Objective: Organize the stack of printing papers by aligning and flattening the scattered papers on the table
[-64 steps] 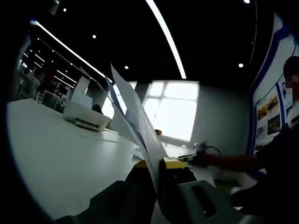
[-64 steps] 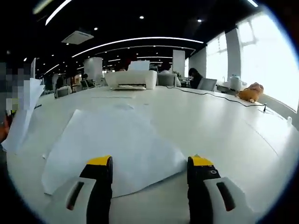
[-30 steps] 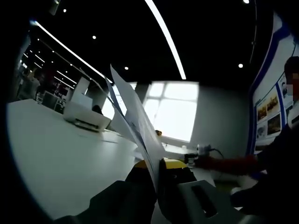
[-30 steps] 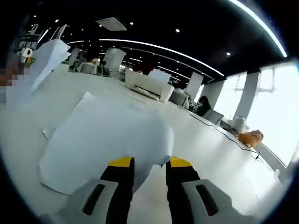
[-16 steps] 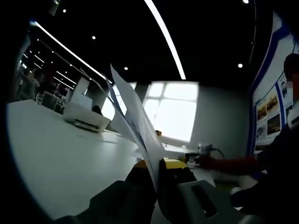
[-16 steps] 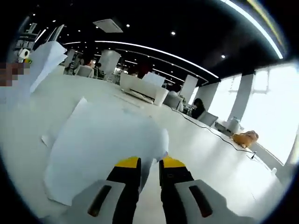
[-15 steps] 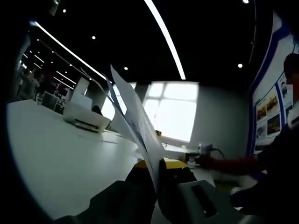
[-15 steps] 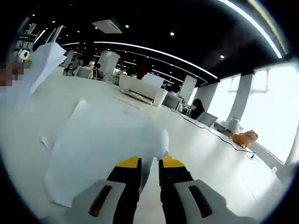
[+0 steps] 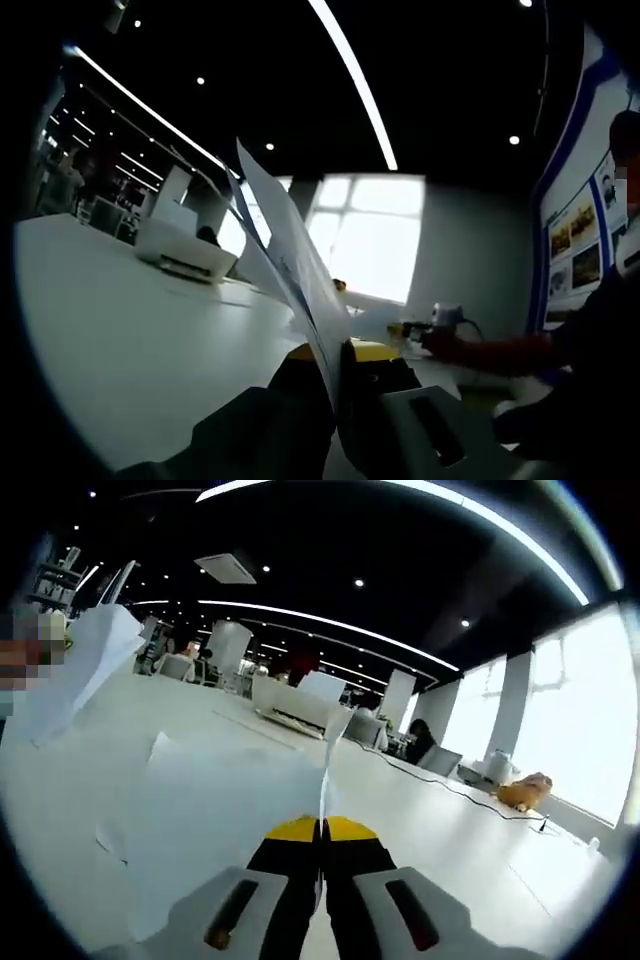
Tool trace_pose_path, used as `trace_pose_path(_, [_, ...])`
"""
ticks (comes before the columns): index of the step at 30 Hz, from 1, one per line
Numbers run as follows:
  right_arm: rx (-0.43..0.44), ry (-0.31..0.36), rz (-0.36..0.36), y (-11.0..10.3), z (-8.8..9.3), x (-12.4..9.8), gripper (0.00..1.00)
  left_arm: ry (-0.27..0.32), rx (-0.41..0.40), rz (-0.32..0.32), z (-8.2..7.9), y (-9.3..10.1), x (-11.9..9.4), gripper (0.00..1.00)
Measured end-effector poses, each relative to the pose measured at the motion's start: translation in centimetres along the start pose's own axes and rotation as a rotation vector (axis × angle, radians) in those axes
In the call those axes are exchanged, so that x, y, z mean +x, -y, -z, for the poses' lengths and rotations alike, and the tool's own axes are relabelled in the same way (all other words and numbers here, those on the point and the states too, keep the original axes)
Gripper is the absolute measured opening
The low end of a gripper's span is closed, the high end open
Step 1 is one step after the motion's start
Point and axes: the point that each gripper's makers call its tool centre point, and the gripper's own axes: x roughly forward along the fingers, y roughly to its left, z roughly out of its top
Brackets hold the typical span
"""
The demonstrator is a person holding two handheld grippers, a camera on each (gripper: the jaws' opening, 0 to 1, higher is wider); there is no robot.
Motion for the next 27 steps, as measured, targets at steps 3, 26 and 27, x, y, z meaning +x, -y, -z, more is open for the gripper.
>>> trace_pose_path(3, [0.017, 0.029, 0.004, 0.1, -0.6, -0.2, 0.0, -0.002, 0.0, -0.001, 0.0, 0.0, 0.0, 0.07])
trace_pose_path(26, [-0.041, 0.095, 0.035, 0.1, -2.5, -1.0, 0.0, -0.002, 0.0, 0.002, 0.0, -0.2, 0.0, 0.07])
trace_pose_path(27, [-0.046, 0.088, 0.038, 0.1, -2.5, -1.0, 0.0, -0.002, 0.0, 0.002, 0.0, -0.2, 0.0, 0.07])
